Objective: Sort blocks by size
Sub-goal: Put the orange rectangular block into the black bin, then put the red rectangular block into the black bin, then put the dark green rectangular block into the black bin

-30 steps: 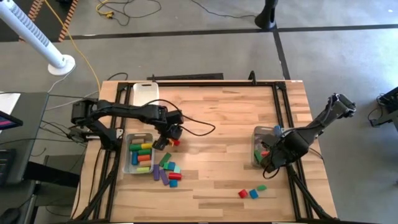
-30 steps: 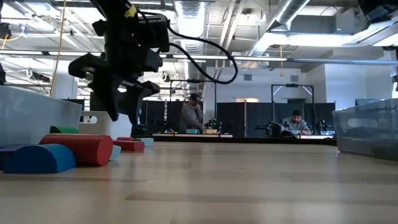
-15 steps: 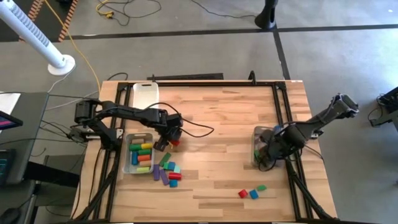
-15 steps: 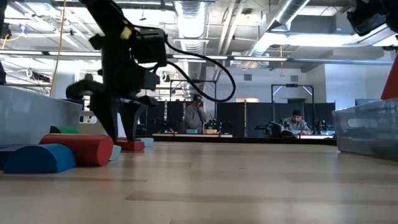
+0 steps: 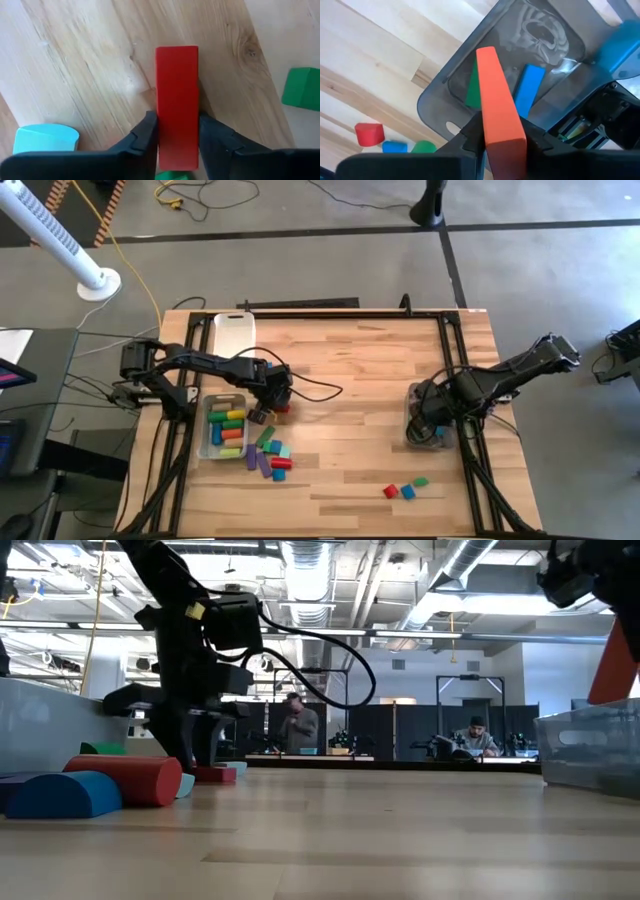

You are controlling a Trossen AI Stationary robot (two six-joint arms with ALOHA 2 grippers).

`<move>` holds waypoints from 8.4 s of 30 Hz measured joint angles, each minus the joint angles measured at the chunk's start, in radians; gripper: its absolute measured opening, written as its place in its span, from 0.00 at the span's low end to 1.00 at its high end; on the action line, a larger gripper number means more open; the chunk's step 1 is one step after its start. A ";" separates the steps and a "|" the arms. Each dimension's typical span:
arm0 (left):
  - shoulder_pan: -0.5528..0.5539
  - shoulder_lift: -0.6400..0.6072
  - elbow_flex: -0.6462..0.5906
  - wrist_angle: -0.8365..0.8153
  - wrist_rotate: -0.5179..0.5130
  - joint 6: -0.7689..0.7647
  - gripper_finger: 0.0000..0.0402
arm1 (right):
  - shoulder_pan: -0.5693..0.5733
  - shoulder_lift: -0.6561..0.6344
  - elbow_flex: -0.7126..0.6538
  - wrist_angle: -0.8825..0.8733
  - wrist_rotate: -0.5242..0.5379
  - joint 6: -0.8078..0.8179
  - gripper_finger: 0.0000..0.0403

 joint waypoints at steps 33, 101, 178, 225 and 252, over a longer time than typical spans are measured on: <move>0.058 -0.047 0.355 -0.045 0.294 -0.109 0.24 | 0.002 0.003 0.116 0.327 0.138 -0.394 0.53; 0.113 -0.017 0.579 0.168 1.176 -0.538 0.24 | -0.160 0.415 0.628 0.875 0.160 -1.491 0.46; 0.383 -0.051 0.254 -0.310 0.096 -0.852 0.65 | 0.132 0.013 -0.115 0.102 0.082 0.141 0.20; -0.093 0.053 0.367 -0.576 0.214 -1.002 0.65 | 0.106 0.013 -0.023 0.244 0.244 -0.163 0.41; -0.200 0.297 0.353 -0.502 0.190 -1.121 0.62 | 0.021 0.014 -0.023 0.345 0.244 -0.350 0.41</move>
